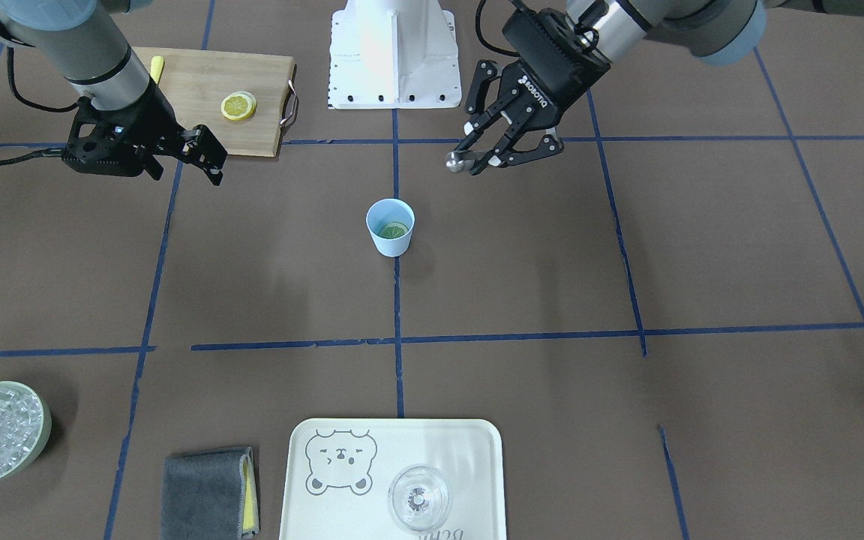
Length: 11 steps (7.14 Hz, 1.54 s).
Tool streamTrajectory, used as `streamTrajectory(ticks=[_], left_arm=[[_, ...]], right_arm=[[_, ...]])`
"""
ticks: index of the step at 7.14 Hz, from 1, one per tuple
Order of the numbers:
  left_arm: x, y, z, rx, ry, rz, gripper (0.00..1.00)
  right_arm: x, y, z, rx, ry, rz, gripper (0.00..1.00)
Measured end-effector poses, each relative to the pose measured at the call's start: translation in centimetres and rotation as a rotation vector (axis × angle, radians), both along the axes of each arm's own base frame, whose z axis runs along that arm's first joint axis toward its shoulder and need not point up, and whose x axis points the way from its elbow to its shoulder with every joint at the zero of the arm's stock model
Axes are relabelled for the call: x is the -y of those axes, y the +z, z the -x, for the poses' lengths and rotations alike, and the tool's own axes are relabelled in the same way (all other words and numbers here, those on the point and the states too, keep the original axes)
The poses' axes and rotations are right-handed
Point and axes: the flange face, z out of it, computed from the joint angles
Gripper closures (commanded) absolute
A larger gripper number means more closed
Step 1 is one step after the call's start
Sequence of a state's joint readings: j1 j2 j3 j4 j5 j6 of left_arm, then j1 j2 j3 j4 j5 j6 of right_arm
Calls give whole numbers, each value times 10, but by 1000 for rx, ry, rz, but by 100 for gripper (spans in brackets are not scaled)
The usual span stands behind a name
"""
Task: Squeeze lemon into cup
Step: 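Lift the muddler and carry it over the blue cup with the left gripper, then press the muddler down onto the lemon inside the cup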
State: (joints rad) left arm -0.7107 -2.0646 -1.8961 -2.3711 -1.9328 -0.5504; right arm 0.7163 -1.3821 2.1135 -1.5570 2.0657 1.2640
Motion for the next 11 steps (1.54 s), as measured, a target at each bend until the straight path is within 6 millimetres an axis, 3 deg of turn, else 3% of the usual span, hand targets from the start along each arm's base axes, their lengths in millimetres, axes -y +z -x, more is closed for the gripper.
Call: streamTrajectory(ticks=[1,3,4,5,11], left_arm=[[-12,-1,-23,-127,-129,-65,100],[-68,8,-90,-332,-382,-31,100],[-94,18,-118,-378,-458,12,100],[-106,23,-134,-387,-494,34,100],[-104,41,-165,-320,-583,37,100]], right_arm=[[-1,-1,-2,4,-1,-1,0],[-4,-3,-3,17,-14,11,0],[-5,-3,-3,20,-18,16,0],[-5,-3,-3,21,-20,18,0],[-6,-5,-3,25,-19,20,0]])
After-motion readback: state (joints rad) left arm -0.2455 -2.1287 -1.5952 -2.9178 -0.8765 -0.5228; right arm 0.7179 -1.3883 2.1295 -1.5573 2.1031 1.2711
